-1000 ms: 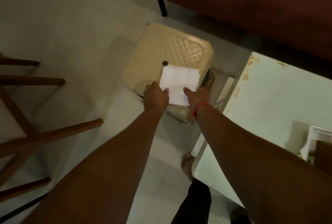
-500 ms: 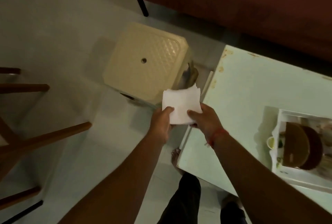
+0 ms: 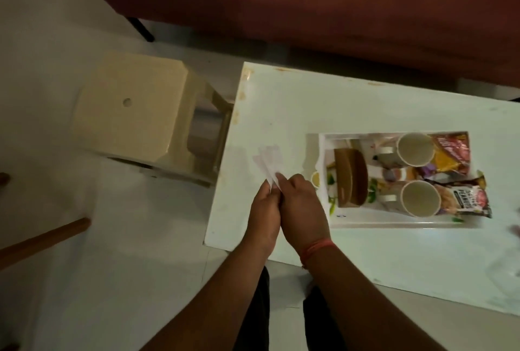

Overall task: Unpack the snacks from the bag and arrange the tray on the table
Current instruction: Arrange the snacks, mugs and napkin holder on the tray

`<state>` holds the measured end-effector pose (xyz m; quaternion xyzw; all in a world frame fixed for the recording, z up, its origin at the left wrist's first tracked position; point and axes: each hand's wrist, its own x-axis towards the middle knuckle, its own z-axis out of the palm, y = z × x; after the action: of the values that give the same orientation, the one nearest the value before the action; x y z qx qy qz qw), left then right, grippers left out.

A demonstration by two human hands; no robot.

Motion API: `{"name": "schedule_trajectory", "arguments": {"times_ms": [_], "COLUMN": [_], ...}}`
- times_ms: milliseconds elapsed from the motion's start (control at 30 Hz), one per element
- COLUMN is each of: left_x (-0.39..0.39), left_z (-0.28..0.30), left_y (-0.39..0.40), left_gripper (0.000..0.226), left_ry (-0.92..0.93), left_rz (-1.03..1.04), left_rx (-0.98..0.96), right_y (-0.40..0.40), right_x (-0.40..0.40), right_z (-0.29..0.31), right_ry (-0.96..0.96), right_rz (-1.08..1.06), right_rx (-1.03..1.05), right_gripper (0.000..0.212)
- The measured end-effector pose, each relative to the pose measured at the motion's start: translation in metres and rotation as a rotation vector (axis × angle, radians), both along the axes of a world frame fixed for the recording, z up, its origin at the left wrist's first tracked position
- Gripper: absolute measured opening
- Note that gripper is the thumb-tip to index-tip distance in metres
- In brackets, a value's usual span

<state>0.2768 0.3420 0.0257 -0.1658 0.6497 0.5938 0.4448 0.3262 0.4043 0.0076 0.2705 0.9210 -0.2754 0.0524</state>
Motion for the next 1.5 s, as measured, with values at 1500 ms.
{"name": "schedule_trajectory", "arguments": {"times_ms": [1500], "left_x": [-0.024], "left_z": [-0.037], "left_y": [0.210], "left_gripper": [0.014], "left_ry": [0.774], "left_rz": [-0.973], "left_rx": [-0.541], "right_y": [0.108], "right_x": [0.100], "right_z": [-0.024], "right_ry": [-0.004], "right_rz": [-0.420], "right_rx": [-0.014], "right_gripper": [0.023]}}
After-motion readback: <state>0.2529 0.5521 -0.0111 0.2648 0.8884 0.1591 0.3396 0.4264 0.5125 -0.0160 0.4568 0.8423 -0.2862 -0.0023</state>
